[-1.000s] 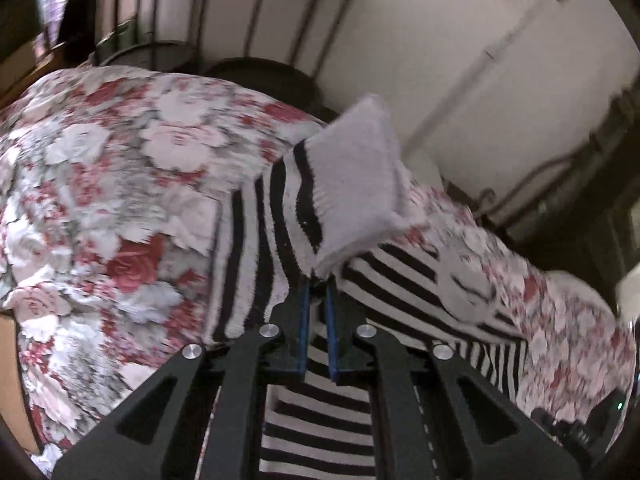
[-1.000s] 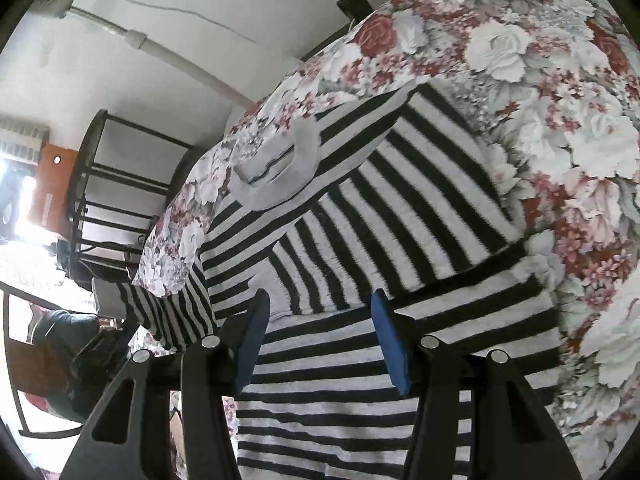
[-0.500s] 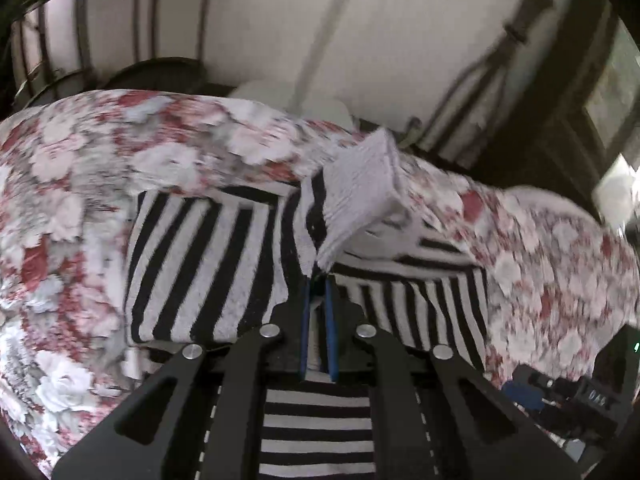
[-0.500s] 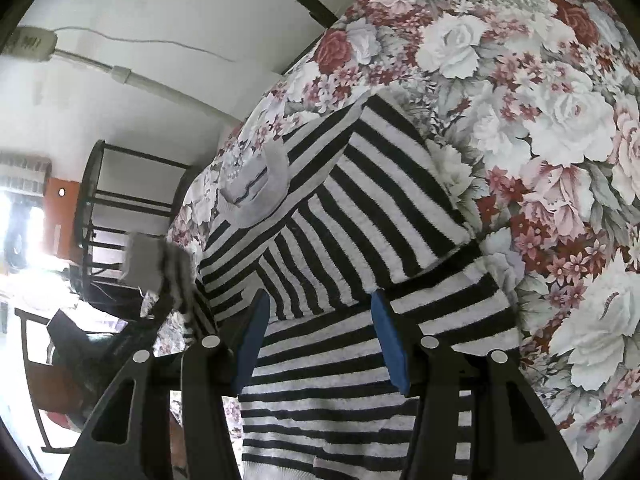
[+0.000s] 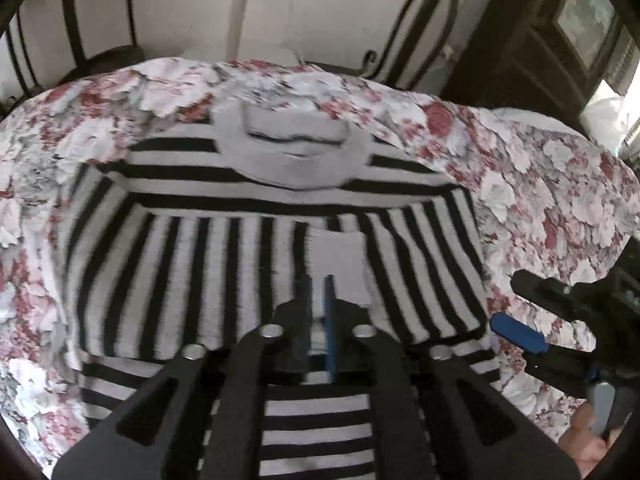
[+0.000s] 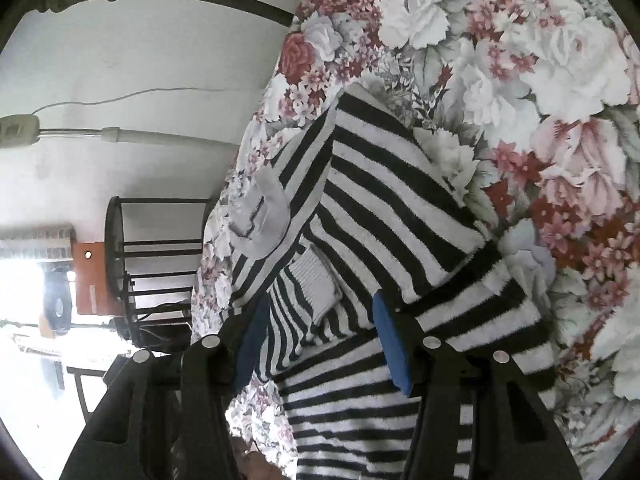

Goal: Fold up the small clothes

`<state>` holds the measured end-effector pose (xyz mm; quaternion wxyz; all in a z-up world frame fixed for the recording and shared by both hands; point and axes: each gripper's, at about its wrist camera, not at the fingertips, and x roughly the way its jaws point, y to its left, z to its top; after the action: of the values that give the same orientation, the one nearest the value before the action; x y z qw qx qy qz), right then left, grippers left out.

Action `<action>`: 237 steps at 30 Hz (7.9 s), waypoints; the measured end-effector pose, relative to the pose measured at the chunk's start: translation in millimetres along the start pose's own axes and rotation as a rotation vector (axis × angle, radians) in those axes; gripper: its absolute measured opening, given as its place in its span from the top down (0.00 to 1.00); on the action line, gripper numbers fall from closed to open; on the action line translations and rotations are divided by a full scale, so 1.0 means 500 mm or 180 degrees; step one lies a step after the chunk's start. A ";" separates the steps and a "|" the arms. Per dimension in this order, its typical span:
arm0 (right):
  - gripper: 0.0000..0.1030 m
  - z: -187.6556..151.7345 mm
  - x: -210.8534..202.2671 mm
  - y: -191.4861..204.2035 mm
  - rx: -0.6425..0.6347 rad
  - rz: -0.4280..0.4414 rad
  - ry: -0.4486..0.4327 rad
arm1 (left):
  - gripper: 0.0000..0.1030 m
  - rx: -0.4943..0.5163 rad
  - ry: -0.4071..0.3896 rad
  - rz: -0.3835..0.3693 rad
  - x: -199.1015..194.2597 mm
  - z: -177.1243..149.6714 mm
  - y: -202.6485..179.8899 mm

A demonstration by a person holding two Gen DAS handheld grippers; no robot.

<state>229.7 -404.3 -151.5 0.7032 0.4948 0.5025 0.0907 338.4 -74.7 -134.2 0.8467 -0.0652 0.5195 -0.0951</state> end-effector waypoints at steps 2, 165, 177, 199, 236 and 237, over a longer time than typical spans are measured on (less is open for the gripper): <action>0.49 0.001 0.025 0.002 0.0001 0.0014 0.0033 | 0.65 -0.0160 -0.0058 0.0077 -0.015 0.009 0.041; 0.92 -0.270 -0.200 -0.079 -0.0630 -0.0256 0.0074 | 0.93 -0.1203 0.0840 -0.0606 -0.276 -0.359 0.325; 0.93 -0.166 -0.148 0.006 -0.0568 -0.0207 -0.0005 | 0.94 -0.1016 0.0440 -0.0381 -0.266 -0.222 0.307; 0.92 0.035 0.033 0.096 -0.0314 -0.0001 -0.0118 | 0.94 -0.1365 0.0108 -0.0420 -0.163 -0.003 0.345; 0.42 0.208 0.119 0.035 -0.0083 0.0363 -0.0103 | 0.18 -0.1320 -0.0213 -0.0095 -0.082 0.103 0.390; 0.30 0.212 0.125 0.029 -0.0038 0.0523 -0.0005 | 0.18 -0.1309 -0.0165 -0.0091 -0.072 0.099 0.390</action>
<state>349.4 -422.4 -178.1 0.6967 0.5302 0.4591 0.1508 384.7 123.9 -121.2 0.8271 -0.2465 0.5050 0.0027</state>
